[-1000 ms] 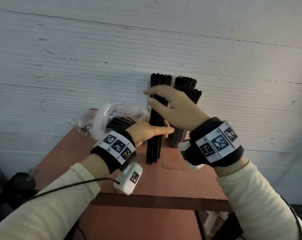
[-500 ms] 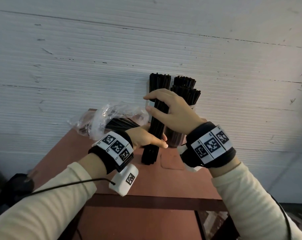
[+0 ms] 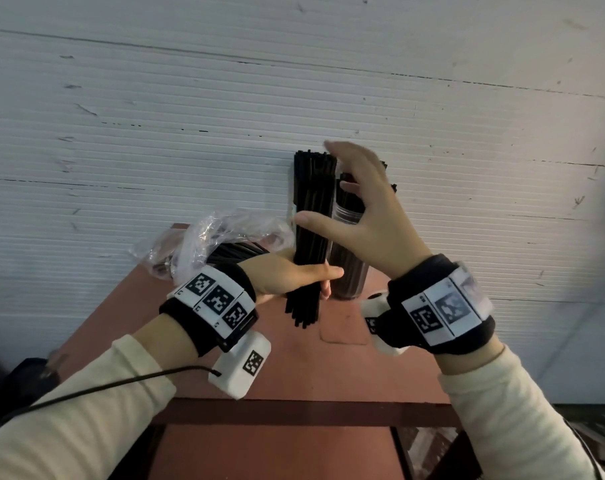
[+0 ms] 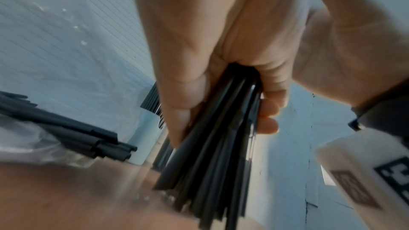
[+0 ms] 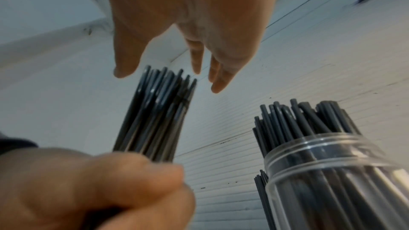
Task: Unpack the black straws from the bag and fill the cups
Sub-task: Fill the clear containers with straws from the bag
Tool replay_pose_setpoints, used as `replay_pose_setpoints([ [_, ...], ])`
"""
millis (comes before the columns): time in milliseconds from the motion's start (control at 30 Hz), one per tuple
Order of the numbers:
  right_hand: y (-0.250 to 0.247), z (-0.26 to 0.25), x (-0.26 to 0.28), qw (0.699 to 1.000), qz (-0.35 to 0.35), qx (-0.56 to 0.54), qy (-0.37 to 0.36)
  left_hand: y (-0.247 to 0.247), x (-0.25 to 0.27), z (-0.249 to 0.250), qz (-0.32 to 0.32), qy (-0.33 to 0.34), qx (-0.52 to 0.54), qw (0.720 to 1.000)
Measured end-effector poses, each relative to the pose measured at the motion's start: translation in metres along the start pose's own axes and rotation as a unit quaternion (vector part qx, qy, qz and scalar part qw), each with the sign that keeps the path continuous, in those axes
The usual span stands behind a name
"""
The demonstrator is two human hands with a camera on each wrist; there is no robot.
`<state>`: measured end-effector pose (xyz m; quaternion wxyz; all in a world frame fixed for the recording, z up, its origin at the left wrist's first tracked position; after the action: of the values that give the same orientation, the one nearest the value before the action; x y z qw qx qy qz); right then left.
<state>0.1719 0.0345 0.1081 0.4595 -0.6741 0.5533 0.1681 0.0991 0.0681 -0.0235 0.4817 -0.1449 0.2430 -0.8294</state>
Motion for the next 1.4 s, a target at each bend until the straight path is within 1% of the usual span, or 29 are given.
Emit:
replay_pose_setpoints([
  [33,-0.007,0.003,0.002,0.999,0.011,-0.015,0.027,-0.004,0.002,0.010,0.006,0.022,-0.007,1.000],
  [67,-0.010,0.007,0.003,0.998,0.007,-0.017,0.055,-0.006,0.003,0.020,0.005,0.042,-0.021,0.999],
  [100,-0.008,0.012,0.003,0.997,-0.017,-0.010,0.080,-0.005,0.005,0.030,-0.008,0.061,-0.041,0.997],
  [167,0.009,0.020,0.008,0.986,-0.117,-0.021,0.121,0.007,0.010,0.045,-0.063,0.084,-0.092,0.990],
  [200,0.020,0.023,0.013,0.975,-0.168,-0.046,0.139,0.013,0.013,0.047,-0.087,0.085,-0.115,0.986],
  [233,0.030,0.024,0.018,0.964,-0.206,-0.072,0.149,0.016,0.014,0.046,-0.097,0.081,-0.129,0.984],
  [267,0.037,0.023,0.022,0.958,-0.228,-0.089,0.147,0.018,0.014,0.047,-0.094,0.080,-0.126,0.984],
  [300,0.039,0.022,0.022,0.960,-0.228,-0.096,0.135,0.019,0.012,0.048,-0.082,0.085,-0.111,0.987],
  [367,0.028,0.022,0.014,0.969,-0.187,-0.113,0.116,0.018,0.005,0.047,-0.060,0.093,-0.073,0.991],
  [400,0.018,0.024,0.008,0.974,-0.158,-0.119,0.112,0.015,0.000,0.046,-0.041,0.088,-0.063,0.993],
  [433,0.006,0.026,0.001,0.978,-0.126,-0.125,0.110,0.008,-0.006,0.042,-0.009,0.074,-0.051,0.996],
  [467,-0.007,0.028,-0.007,0.981,-0.090,-0.137,0.108,-0.003,-0.012,0.039,0.041,0.065,-0.034,0.996],
  [500,-0.024,0.030,-0.015,0.982,-0.048,-0.151,0.106,-0.017,-0.017,0.037,0.108,0.067,-0.016,0.992],
  [567,-0.058,0.037,-0.032,0.979,0.042,-0.169,0.105,-0.039,-0.024,0.034,0.225,0.068,0.004,0.972],
  [600,-0.072,0.042,-0.039,0.976,0.076,-0.171,0.109,-0.046,-0.029,0.032,0.258,0.059,0.002,0.964],
  [633,-0.085,0.049,-0.046,0.973,0.101,-0.173,0.117,-0.048,-0.036,0.031,0.269,0.052,0.001,0.962],
  [700,-0.102,0.066,-0.057,0.966,0.128,-0.176,0.140,-0.046,-0.054,0.032,0.246,0.044,-0.001,0.968],
  [767,-0.110,0.083,-0.064,0.961,0.134,-0.177,0.163,-0.040,-0.073,0.032,0.203,0.053,0.008,0.978],
  [833,-0.114,0.095,-0.070,0.960,0.134,-0.173,0.178,-0.038,-0.086,0.028,0.176,0.060,0.003,0.983],
  [967,-0.120,0.105,-0.082,0.965,0.120,-0.138,0.187,-0.035,-0.096,0.019,0.162,0.054,-0.024,0.985],
  [1100,-0.109,0.101,-0.095,0.978,0.068,-0.077,0.179,-0.038,-0.095,0.014,0.160,0.060,0.004,0.985],
  [1200,-0.088,0.097,-0.096,0.984,0.001,-0.027,0.176,-0.040,-0.095,0.010,0.161,0.057,0.010,0.985],
  [1300,-0.064,0.102,-0.085,0.982,-0.054,0.007,0.179,-0.041,-0.096,0.010,0.162,0.063,0.004,0.985],
  [1400,-0.045,0.112,-0.064,0.973,-0.097,0.025,0.206,-0.042,-0.096,0.010,0.161,0.072,-0.004,0.984],
])
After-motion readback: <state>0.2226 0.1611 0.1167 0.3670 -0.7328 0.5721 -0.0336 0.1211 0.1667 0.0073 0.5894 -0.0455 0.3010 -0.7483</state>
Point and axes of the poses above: each hand's wrist, its own x-axis away from the middle knuckle, its own y-axis out of the palm, z = x × y, the point moved 10 cm from there along -x, towards the middle knuckle, and after that the axes turned 10 degrees about -x, right-handed, at the moved point
